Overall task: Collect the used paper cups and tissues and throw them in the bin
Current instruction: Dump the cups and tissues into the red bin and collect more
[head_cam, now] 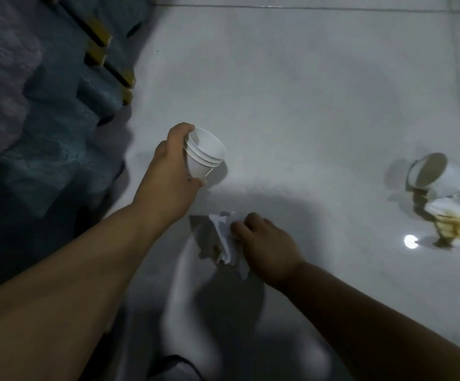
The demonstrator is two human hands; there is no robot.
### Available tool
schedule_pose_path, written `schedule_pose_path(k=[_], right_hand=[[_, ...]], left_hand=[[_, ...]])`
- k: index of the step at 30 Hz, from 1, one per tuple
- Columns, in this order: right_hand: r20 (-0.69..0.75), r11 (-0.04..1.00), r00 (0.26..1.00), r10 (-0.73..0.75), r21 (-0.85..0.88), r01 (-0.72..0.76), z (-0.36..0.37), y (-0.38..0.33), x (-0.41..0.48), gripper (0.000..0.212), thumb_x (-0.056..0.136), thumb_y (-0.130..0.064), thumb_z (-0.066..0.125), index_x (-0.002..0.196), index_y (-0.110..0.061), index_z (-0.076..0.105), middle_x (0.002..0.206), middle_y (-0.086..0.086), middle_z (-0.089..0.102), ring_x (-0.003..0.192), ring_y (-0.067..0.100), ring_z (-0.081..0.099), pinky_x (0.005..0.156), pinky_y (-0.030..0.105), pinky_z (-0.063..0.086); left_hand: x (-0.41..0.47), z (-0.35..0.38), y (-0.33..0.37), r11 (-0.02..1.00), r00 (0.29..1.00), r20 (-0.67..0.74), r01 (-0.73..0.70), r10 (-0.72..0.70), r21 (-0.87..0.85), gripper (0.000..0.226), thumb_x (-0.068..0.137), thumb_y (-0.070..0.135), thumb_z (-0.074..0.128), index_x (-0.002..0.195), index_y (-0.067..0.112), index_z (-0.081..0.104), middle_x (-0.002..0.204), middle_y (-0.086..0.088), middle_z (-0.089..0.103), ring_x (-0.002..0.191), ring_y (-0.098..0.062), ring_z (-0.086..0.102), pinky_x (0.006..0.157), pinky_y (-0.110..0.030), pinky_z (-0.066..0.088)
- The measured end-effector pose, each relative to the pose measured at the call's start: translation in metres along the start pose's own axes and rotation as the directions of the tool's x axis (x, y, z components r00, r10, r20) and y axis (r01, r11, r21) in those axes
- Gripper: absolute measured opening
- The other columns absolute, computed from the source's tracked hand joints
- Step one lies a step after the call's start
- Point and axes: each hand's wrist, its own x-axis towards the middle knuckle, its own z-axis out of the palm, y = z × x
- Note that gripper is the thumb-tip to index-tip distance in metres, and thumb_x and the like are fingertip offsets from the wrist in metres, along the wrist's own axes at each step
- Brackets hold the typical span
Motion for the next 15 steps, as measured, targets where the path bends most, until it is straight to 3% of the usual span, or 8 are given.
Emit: schedule_pose_path(k=[2,3,5,9,13,15], right_hand=[[0.015,0.995,0.996,0.087,0.047,-0.088,-0.014,0.026,-0.021,0.049,0.092,-0.03,0.055,0.139,-0.022,0.042,0.129,0.012,0.042,0.111,0.031,0.051,0.084,0.032,0.044],[-0.042,0.988,0.991,0.126,0.101,-0.121,-0.02,0.037,-0.032,0.047,0.091,-0.027,0.057,0.136,-0.022,0.048,0.131,0.013,0.042,0.112,0.033,0.052,0.087,0.033,0.045],[-0.138,0.965,0.964,0.228,0.163,-0.205,-0.032,0.061,-0.05,0.034,0.088,-0.018,0.061,0.122,-0.017,0.061,0.128,0.015,0.046,0.106,0.036,0.055,0.085,0.034,0.047],[-0.219,0.905,0.885,0.412,0.214,-0.368,-0.05,0.109,-0.088,0.023,0.092,-0.019,0.053,0.108,-0.008,0.067,0.119,0.014,0.05,0.102,0.031,0.054,0.083,0.029,0.043],[-0.343,0.843,0.77,0.538,0.212,-0.495,-0.072,0.144,-0.12,0.043,0.083,-0.045,0.065,0.103,-0.007,0.061,0.109,0.011,0.049,0.097,0.026,0.049,0.088,0.033,0.041],[-0.357,0.803,0.722,0.593,0.193,-0.564,-0.081,0.159,-0.135,0.051,0.08,-0.048,0.069,0.107,-0.008,0.055,0.113,0.011,0.046,0.102,0.026,0.046,0.09,0.033,0.039]], left_hand=[[-0.002,0.01,0.017,1.0,1.0,0.004,-0.024,0.024,-0.014,0.085,0.074,0.005,0.079,0.137,0.031,0.028,0.13,-0.004,0.05,0.115,-0.02,0.05,0.095,-0.03,0.044],[-0.002,0.015,0.025,0.999,0.999,0.012,-0.036,0.037,-0.024,0.085,0.074,0.006,0.079,0.137,0.03,0.028,0.13,-0.004,0.05,0.115,-0.02,0.05,0.095,-0.031,0.045],[-0.005,0.028,0.043,0.997,0.997,0.031,-0.062,0.064,-0.036,0.084,0.074,0.007,0.079,0.137,0.029,0.028,0.129,-0.004,0.05,0.114,-0.02,0.051,0.095,-0.031,0.045],[-0.008,0.054,0.078,0.993,0.991,0.064,-0.117,0.117,-0.011,0.086,0.074,0.009,0.079,0.139,0.029,0.028,0.129,-0.005,0.05,0.114,-0.022,0.05,0.092,-0.028,0.039],[-0.012,0.078,0.114,0.985,0.978,0.12,-0.171,0.168,0.014,0.085,0.074,0.012,0.078,0.138,0.031,0.026,0.126,-0.006,0.05,0.11,-0.024,0.051,0.089,-0.029,0.038],[-0.015,0.088,0.132,0.98,0.969,0.155,-0.198,0.193,0.015,0.084,0.075,0.013,0.078,0.138,0.032,0.025,0.125,-0.006,0.05,0.108,-0.024,0.052,0.088,-0.03,0.039]])
